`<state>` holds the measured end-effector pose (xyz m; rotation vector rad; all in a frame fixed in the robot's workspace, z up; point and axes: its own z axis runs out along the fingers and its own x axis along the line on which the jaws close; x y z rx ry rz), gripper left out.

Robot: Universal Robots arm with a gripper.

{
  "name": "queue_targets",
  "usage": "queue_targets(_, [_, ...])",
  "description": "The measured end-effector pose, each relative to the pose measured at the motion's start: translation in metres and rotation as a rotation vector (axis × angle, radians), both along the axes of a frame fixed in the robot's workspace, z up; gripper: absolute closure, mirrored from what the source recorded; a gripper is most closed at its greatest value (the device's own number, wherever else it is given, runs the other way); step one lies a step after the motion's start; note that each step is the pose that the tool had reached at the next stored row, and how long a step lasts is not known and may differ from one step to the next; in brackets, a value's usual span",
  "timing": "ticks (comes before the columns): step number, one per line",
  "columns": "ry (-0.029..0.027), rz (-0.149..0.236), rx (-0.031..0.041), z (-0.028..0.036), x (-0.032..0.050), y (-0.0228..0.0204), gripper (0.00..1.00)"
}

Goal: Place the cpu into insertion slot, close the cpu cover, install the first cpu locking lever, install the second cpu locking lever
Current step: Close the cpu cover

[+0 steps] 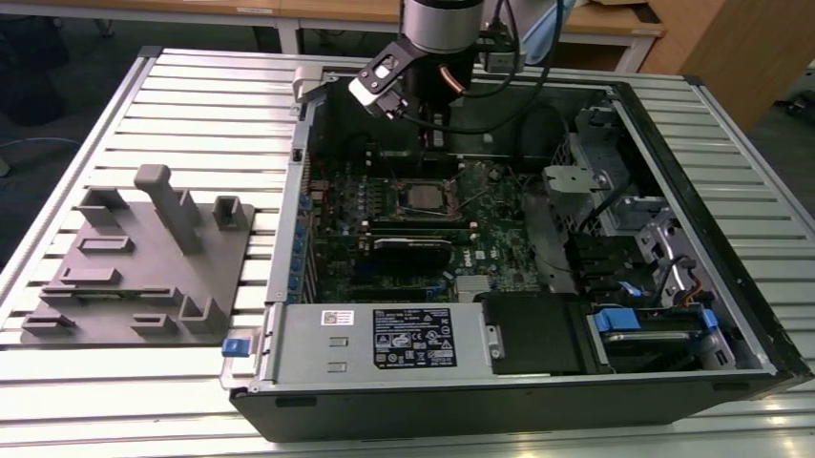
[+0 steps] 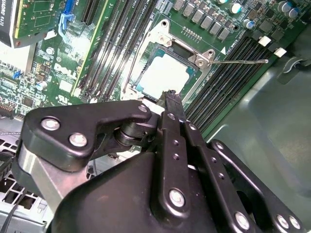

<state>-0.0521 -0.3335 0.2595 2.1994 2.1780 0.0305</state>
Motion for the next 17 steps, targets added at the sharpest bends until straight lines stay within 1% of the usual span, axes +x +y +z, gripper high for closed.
queue_targets(9, [0.0001, 0.000, -0.0002, 0.0001, 0.0017, 0.0000, 0.90])
queue_targets(12, [0.0001, 0.000, -0.0003, 0.0018, 0.0018, 0.0000, 0.90])
queue_targets(17, [0.0001, 0.000, -0.0003, 0.0021, 0.0018, 0.0000, 0.90])
